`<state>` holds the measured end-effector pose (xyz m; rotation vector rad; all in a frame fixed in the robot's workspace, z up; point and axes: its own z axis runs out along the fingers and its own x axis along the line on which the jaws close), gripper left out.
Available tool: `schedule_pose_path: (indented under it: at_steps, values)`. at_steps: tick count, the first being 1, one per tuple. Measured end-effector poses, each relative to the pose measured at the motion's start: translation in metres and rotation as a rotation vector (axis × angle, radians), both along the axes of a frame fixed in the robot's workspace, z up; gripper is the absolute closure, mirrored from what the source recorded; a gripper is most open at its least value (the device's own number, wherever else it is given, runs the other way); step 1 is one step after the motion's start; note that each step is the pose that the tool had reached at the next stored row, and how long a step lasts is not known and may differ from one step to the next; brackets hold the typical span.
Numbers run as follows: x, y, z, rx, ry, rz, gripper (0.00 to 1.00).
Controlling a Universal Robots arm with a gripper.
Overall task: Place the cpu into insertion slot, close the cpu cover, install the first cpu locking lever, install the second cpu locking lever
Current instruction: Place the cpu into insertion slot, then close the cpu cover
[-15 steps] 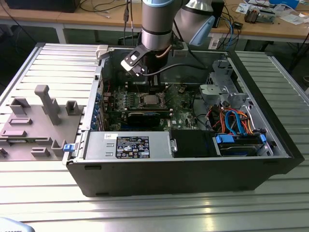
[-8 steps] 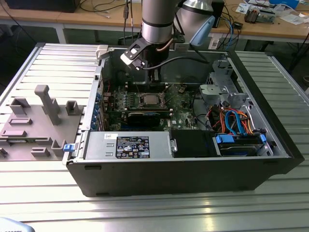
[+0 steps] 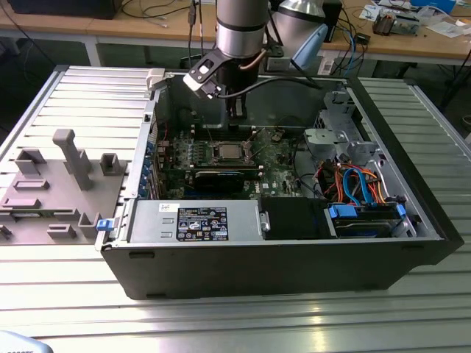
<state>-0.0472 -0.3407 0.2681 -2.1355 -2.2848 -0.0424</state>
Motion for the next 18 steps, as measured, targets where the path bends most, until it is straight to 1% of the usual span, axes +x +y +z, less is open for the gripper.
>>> schedule_pose_path:
  at_steps: [4, 7, 9, 10, 11, 18]
  values:
    - [0.0000, 0.0000, 0.0037, 0.0000, 0.0000, 0.000, 0.89]
    - [0.0000, 0.0000, 0.0088, 0.0000, 0.0000, 0.000, 0.89]
    - [0.0000, 0.0000, 0.0143, -0.0001, 0.0001, 0.000, 0.89]
    - [0.0000, 0.0000, 0.0158, 0.0000, 0.0001, 0.000, 0.89]
    - [0.0000, 0.0000, 0.0167, 0.0000, 0.0000, 0.000, 0.89]
    - [0.0001, 0.0000, 0.0171, 0.0000, 0.0000, 0.000, 0.89]
